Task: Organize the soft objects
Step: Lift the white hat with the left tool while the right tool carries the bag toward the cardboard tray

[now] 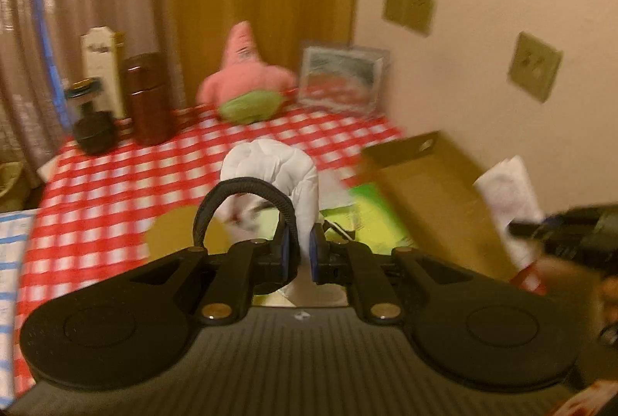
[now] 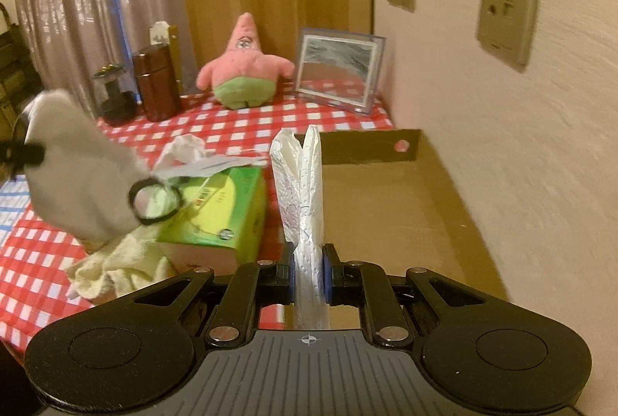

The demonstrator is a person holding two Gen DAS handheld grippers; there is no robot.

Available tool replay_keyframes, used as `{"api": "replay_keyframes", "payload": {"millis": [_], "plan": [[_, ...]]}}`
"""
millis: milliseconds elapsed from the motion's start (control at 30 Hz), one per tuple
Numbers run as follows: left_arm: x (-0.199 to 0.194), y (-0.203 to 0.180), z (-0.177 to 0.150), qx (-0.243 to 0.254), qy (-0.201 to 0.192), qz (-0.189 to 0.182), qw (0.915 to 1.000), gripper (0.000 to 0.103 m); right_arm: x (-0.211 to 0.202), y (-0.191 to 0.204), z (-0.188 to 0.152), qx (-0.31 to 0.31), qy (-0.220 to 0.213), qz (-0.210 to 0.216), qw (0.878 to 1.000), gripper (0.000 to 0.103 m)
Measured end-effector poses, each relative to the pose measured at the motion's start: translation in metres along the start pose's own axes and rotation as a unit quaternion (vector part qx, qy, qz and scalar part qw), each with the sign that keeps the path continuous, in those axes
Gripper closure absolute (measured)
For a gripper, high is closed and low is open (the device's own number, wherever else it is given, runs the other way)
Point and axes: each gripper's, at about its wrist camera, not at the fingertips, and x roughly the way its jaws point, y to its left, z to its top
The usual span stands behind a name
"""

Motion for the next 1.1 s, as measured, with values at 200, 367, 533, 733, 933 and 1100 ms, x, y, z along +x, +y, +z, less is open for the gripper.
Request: {"api": "replay_keyframes", "payload": {"millis": [200, 367, 533, 733, 933, 1100], "plan": [[-0.025, 0.028, -0.006, 0.006, -0.011, 0.052, 0.9986, 0.094, 0.001, 0.023, 0.005, -0.014, -0.007, 0.018, 1.0, 0.089], [-0.038, 0.023, 0.01, 0.04, -0.031, 0.069, 0.9963, 0.094, 0.001, 0.037, 0.01, -0.022, -0.012, 0.024, 0.999, 0.089], [-0.039, 0.016, 0.018, 0.091, -0.044, 0.105, 0.9893, 0.094, 0.0, 0.038, 0.013, -0.022, -0.014, 0.019, 0.999, 0.089], [-0.05, 0.024, 0.028, 0.07, -0.062, 0.098, 0.9908, 0.094, -0.001, 0.035, 0.012, -0.023, -0.013, 0.014, 1.0, 0.089], [-0.064, 0.014, 0.06, 0.058, -0.091, 0.046, 0.9931, 0.094, -0.004, 0.028, 0.013, -0.02, -0.016, 0.006, 1.0, 0.089], [-0.046, -0.021, 0.074, 0.054, -0.09, -0.023, 0.9943, 0.094, -0.007, 0.011, 0.015, 0.001, -0.019, -0.006, 1.0, 0.089]]}}
